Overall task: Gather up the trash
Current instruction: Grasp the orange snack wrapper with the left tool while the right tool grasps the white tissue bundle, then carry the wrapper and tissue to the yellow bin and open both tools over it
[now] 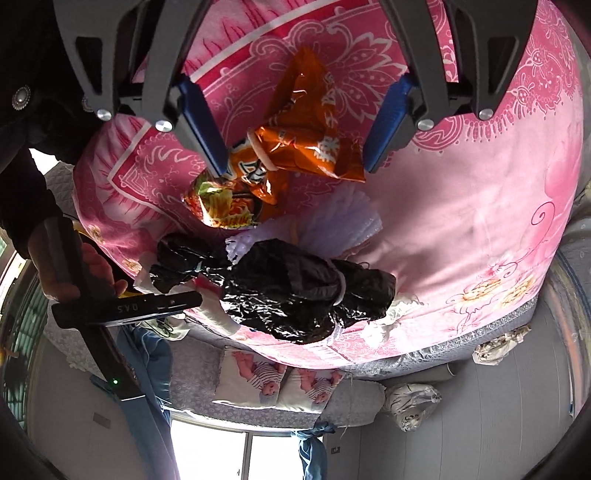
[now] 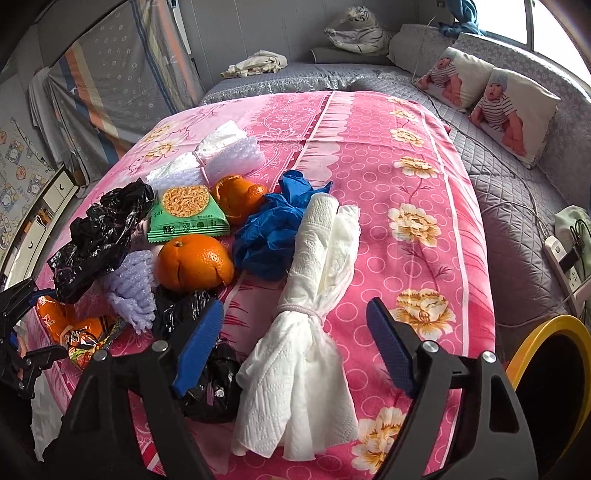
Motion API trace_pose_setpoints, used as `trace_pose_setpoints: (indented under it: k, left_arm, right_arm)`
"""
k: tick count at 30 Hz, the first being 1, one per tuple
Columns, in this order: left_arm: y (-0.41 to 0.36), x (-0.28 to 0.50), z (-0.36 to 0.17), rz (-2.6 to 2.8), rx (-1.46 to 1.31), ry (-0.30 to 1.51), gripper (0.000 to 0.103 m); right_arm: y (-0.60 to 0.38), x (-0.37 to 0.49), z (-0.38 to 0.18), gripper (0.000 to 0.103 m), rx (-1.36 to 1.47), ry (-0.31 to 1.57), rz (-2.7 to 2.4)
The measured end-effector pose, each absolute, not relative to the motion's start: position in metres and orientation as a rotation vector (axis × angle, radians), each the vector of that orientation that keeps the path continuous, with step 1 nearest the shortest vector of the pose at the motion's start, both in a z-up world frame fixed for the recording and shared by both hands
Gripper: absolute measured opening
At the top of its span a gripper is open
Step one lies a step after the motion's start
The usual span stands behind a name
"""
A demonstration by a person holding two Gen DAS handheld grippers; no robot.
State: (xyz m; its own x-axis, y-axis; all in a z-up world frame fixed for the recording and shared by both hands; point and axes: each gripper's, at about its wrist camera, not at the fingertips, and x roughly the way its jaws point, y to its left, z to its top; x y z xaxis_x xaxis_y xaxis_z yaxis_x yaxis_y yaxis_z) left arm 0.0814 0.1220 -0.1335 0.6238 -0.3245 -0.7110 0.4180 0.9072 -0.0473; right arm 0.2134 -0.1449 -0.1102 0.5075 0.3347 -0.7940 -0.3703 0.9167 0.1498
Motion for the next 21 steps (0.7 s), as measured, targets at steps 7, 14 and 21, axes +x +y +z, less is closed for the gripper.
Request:
trace_pose_setpoints:
  k: [7, 14, 21]
  left_arm:
    - [0.105, 0.072, -0.138, -0.339, 0.178, 0.784, 0.044]
    - [0.107, 0.065, -0.135, -0.310, 0.091, 0.777, 0.024]
    - [0.112, 0.063, -0.134, -0.296, 0.024, 0.746, 0.022]
  right_arm:
    - [-0.138, 0.215, -0.119, 0.049, -0.034, 0.997, 0.428]
    - [-0.149, 0.213, -0.119, 0.026, 0.021, 0.992, 0.414]
    - [-0.167, 0.198, -0.104, 0.026, 0.107, 0.935, 0.411]
